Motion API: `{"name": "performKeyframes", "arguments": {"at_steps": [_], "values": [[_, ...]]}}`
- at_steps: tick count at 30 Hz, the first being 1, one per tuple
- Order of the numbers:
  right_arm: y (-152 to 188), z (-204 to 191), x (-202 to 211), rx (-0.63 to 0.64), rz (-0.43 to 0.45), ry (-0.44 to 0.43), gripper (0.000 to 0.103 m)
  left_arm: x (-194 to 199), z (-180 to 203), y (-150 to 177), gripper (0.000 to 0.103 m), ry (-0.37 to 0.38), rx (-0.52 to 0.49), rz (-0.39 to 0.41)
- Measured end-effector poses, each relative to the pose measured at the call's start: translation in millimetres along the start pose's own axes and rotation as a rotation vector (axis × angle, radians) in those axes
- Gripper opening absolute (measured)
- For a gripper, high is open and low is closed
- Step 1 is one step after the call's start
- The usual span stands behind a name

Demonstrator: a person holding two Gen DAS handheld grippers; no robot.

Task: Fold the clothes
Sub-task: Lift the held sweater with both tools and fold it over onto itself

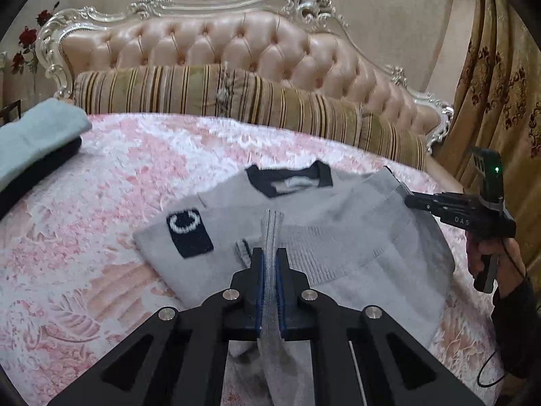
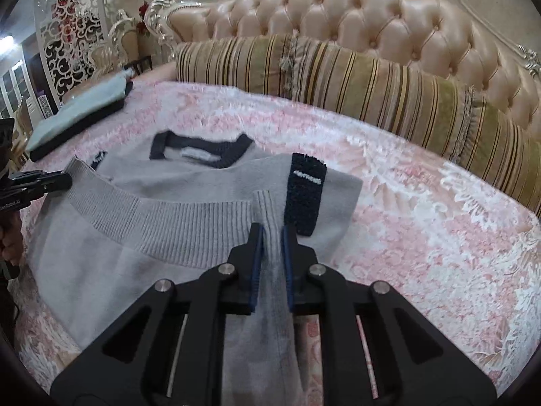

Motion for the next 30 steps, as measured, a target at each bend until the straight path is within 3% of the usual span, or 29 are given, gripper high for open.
{"name": "performKeyframes", "arguments": {"at_steps": [5,11,12,13,15,22,23,25,30], "values": [[-1.2,-3.5,7.6,0.02,-0.014,0.015,0.014,6.4,5.9,-5.0,0.006,0.025,-0.009,0.029],[13.2,7.9,-11.1,-0.001,-0.1,0.007,0.014,-7.4,-1.9,3.2,0.006,-0.009,0.0,-0.007],[15.1,7.8,-12.9,0.01,-0.114,0.009,0.02,-8.9,-1.7,4.5,0.006,-0.017,-0.005,-0.013],[15.3,8.8,-11.7,0.017,-0.114,0.021,0.036,-10.2,-1.2,5.7,0.006,-0.023,-0.011,-0.018],[13.7,9.4,-6.1,0.029,-0.089,0.026,0.047,-11.0,0.7,7.0,0.006,-0.015,-0.011,-0.017],[18.3,-3.6,-12.7,0.066,-0.107,-0.026,0.046,-8.6,1.8,6.6,0.006,-0.002,-0.009,-0.013],[19.4,-6.4,-13.8,0.08,-0.109,-0.029,0.043,-8.7,1.6,6.7,0.006,-0.001,-0.008,-0.013],[21.4,-8.3,-16.2,0.097,-0.115,-0.016,0.023,-9.0,0.9,6.9,0.006,-0.002,-0.005,-0.013],[20.0,0.0,-14.1,0.07,-0.108,-0.022,0.014,-9.3,-0.2,7.9,0.007,0.0,-0.001,-0.011]]}}
Point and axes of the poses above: each gripper's, at about its wrist camera, not at the fingertips, and x roughly against the way its jaws point, z to its right, y to its underside, the point moved 7 cm from there along -x, roughly the way its jaws point, and after that the axes turned 2 degrees about -z, right-handed, at the moved point
